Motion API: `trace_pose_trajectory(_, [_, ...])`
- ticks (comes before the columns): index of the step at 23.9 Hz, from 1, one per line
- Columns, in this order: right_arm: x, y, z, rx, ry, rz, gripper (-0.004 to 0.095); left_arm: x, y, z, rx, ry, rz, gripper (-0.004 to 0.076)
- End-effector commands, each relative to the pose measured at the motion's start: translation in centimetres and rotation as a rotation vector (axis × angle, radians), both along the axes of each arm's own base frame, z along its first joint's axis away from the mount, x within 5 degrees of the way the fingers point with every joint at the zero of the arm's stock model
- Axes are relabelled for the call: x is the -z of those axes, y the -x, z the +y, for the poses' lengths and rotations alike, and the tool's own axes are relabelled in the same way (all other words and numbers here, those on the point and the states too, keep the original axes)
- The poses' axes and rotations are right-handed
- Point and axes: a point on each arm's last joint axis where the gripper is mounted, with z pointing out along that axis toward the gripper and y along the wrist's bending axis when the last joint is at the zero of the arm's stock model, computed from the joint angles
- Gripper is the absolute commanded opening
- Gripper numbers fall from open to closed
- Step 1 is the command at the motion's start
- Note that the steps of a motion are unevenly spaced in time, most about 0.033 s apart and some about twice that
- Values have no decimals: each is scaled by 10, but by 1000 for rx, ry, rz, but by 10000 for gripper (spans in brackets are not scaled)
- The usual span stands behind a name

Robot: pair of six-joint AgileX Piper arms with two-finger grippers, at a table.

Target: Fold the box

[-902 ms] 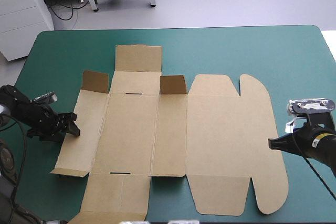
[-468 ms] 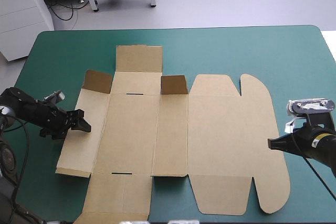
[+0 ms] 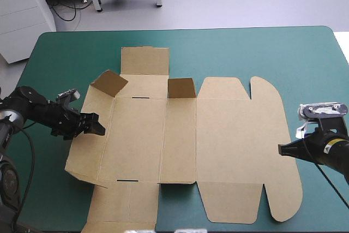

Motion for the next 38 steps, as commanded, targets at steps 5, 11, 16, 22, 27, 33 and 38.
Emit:
trace_pose_trajectory(5, [-12, -1, -1, -1, -3, -80, -23, -25, 23, -12, 30, 70, 9, 318])
trace_pose_trajectory(11, [-11, -1, 0, -3, -18, -76, -23, -17, 28, -12, 8, 62, 63, 292])
trace_pose_trajectory(16, [-11, -1, 0, -6, -18, -76, -23, -14, 30, -9, -6, 21, 95, -31])
trace_pose_trajectory(22, [-11, -1, 0, -5, -17, -76, -23, -27, 22, -11, 47, -18, 31, -32])
trace_pose_trajectory(27, [-11, -1, 0, -8, -12, -73, -23, -55, 8, -25, 148, -127, -76, -32])
trace_pose_trajectory(33, [-11, -1, 0, -9, -15, -71, -23, -100, -9, -61, 395, -365, -285, -32])
trace_pose_trajectory(38, [-11, -1, 0, -9, -15, -70, -23, -131, -27, -96, 632, -472, -480, -32])
